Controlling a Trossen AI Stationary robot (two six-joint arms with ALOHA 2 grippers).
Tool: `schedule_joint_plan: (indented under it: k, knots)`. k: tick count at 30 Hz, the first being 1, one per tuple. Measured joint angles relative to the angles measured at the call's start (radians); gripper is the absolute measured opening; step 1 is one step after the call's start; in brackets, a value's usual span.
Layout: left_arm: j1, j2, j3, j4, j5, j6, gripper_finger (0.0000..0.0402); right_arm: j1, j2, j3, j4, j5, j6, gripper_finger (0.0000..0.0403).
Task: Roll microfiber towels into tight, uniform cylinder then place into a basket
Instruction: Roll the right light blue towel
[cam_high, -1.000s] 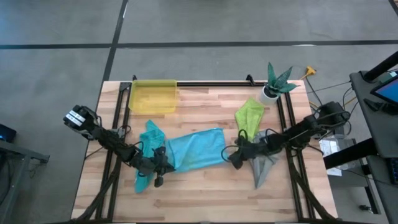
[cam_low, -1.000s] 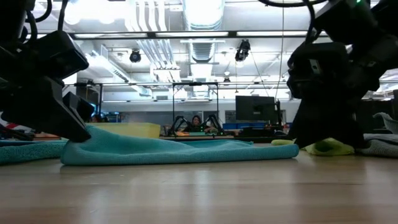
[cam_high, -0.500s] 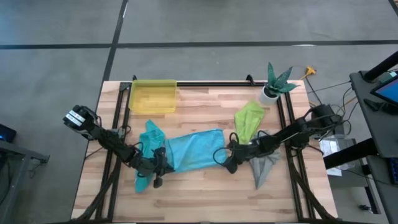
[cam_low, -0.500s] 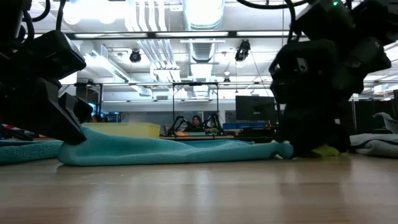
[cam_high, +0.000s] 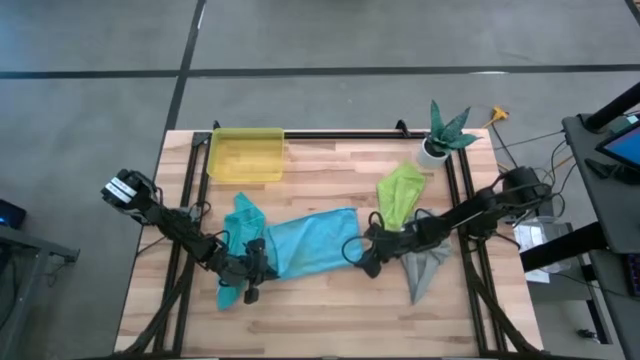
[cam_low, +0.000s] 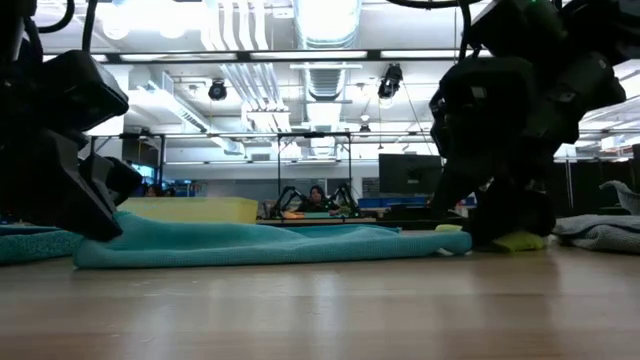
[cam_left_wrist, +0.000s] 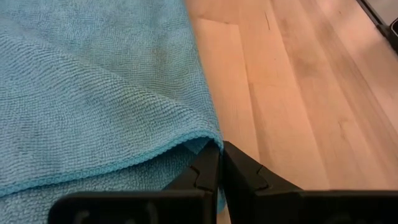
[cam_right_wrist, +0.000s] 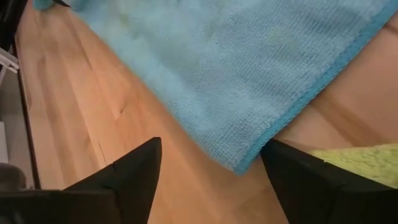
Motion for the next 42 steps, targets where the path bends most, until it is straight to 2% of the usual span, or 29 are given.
schedule_joint_plan:
  k: [6, 16, 23, 30, 36, 42]
  knots:
    - [0.000, 0.000, 0.000, -0.002, 0.000, 0.000, 0.0000, -0.004, -0.036, -0.001, -0.013, 0.004, -0.010, 0.0240]
    - [0.000, 0.000, 0.000, -0.016, -0.012, 0.000, 0.0000, -0.004, -0.005, -0.002, -0.010, 0.000, -0.007, 0.0186]
    - [0.000, 0.000, 0.000, -0.016, -0.014, 0.000, 0.0000, -0.004, 0.041, -0.001, 0.006, 0.000, -0.042, 0.0110]
    - [0.000, 0.000, 0.000, -0.017, -0.014, 0.000, 0.0000, -0.003, -0.002, 0.002, -0.001, -0.004, -0.122, 0.0019]
    - [0.001, -0.002, 0.000, -0.049, -0.014, 0.000, 0.0000, 0.015, -0.048, 0.002, -0.027, -0.009, -0.199, 0.0009]
    - [0.000, -0.012, 0.001, -0.052, -0.018, 0.000, 0.0000, 0.043, -0.046, 0.001, -0.193, -0.004, -0.175, 0.0009]
